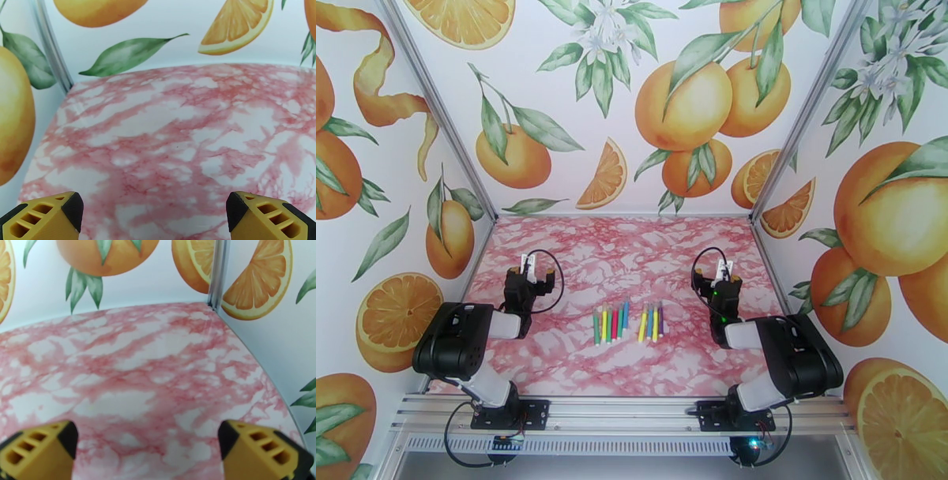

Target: Open the pen caps

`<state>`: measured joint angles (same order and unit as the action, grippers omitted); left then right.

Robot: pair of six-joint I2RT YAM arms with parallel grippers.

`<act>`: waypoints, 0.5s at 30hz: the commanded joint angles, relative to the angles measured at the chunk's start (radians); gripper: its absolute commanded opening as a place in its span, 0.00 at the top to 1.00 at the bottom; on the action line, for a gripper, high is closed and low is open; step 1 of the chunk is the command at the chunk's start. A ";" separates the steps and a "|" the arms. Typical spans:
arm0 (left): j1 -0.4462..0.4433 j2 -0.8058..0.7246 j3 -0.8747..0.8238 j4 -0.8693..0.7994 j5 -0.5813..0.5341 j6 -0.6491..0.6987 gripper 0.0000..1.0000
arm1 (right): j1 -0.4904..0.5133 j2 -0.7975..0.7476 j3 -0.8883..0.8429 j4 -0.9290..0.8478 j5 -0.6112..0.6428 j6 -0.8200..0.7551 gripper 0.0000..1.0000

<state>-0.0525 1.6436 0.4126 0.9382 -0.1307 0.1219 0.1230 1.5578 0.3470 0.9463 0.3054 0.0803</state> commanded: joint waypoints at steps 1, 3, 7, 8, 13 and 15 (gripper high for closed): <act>0.005 -0.003 0.004 0.028 0.009 -0.002 0.00 | -0.005 0.000 0.017 0.015 -0.022 -0.011 0.00; 0.006 -0.004 0.003 0.032 0.007 -0.002 0.00 | -0.004 -0.003 0.015 0.021 -0.005 -0.009 0.00; -0.004 -0.091 0.018 -0.070 -0.030 -0.005 0.00 | -0.002 -0.096 0.030 -0.088 0.036 0.003 0.00; -0.004 -0.120 0.030 -0.121 -0.039 -0.007 0.00 | -0.002 -0.127 0.051 -0.157 0.042 0.007 0.00; -0.028 -0.232 0.062 -0.319 -0.070 -0.027 0.00 | 0.027 -0.241 0.167 -0.499 0.090 0.038 0.00; -0.053 -0.279 0.092 -0.427 -0.082 -0.028 0.00 | 0.059 -0.270 0.226 -0.631 0.108 0.024 0.01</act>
<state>-0.0769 1.4208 0.4561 0.6849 -0.1894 0.1059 0.1478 1.3251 0.5098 0.5514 0.3637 0.1005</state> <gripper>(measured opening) 0.999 0.993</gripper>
